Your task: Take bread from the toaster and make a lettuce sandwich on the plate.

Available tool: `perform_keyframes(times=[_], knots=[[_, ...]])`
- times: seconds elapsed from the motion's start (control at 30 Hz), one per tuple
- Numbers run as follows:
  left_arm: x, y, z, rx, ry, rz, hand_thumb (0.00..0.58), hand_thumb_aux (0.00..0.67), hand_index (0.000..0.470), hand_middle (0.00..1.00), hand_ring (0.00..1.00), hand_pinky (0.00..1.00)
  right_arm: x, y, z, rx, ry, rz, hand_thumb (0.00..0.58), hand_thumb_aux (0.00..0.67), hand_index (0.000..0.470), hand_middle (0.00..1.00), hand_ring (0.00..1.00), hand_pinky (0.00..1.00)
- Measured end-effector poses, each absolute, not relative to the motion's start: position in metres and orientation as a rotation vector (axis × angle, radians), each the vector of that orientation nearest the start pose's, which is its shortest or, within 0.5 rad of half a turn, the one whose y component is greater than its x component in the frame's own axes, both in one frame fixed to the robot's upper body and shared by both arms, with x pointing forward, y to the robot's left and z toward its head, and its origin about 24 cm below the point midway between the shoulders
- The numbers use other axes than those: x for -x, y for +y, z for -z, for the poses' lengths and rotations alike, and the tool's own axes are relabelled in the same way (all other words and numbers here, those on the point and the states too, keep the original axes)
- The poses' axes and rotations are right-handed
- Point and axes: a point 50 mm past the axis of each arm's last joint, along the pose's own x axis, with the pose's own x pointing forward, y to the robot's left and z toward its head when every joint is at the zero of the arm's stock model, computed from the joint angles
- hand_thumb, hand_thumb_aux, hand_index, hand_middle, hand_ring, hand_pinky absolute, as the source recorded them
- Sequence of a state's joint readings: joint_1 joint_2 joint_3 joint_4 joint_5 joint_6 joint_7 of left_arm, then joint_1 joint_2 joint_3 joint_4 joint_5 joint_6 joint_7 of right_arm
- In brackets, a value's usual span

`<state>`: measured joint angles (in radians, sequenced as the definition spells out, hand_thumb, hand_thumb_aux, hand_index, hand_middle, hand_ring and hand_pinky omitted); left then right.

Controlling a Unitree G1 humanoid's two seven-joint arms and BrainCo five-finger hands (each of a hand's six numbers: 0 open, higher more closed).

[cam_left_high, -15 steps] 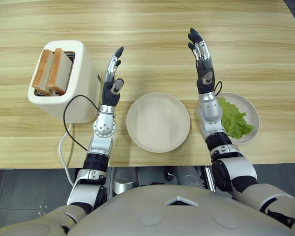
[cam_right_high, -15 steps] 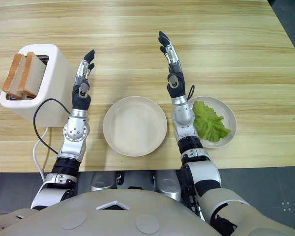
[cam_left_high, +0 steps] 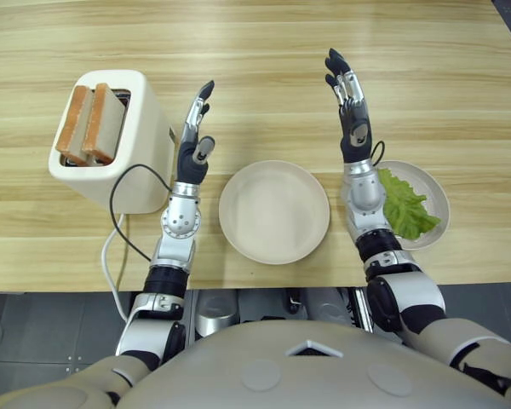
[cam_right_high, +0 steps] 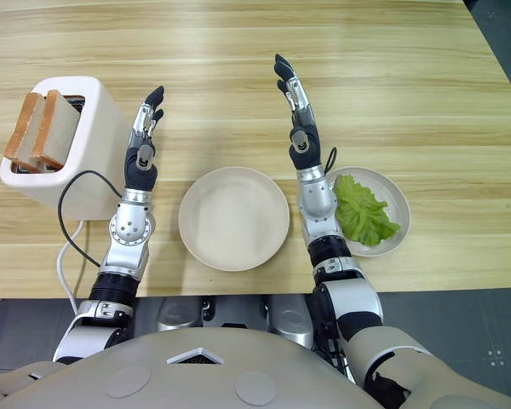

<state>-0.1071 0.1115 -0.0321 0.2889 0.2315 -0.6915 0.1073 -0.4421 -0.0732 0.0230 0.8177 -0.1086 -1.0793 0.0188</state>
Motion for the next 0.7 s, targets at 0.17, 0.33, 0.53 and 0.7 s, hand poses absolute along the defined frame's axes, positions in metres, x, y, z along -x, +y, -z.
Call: perform_keyframes(times=[0.17, 0.33, 0.53, 0.7], knots=[[-0.243, 0.163, -0.127, -0.811, -0.731, 0.061, 0.0, 0.0, 0.0, 0.0, 0.0, 0.0, -0.299, -0.122, -0.074, 0.147, -0.685, -0.236, 0.0, 0.0, 0.0, 0.0, 0.0, 0.0], [-0.224, 0.209, -0.154, -1.144, -0.561, -0.097, 0.0, 0.0, 0.0, 0.0, 0.0, 0.0, -0.299, -0.119, -0.072, 0.136, -0.676, -0.243, 0.0, 0.0, 0.0, 0.0, 0.0, 0.0], [-0.206, 0.276, -0.168, -1.306, -0.284, -0.336, 0.0, 0.0, 0.0, 0.0, 0.0, 0.0, -0.299, -0.115, -0.072, 0.129, -0.673, -0.264, 0.0, 0.0, 0.0, 0.0, 0.0, 0.0], [-0.197, 0.305, -0.146, -1.317, -0.079, -0.408, 0.0, 0.0, 0.0, 0.0, 0.0, 0.0, -0.299, -0.114, -0.071, 0.131, -0.671, -0.276, 0.0, 0.0, 0.0, 0.0, 0.0, 0.0]])
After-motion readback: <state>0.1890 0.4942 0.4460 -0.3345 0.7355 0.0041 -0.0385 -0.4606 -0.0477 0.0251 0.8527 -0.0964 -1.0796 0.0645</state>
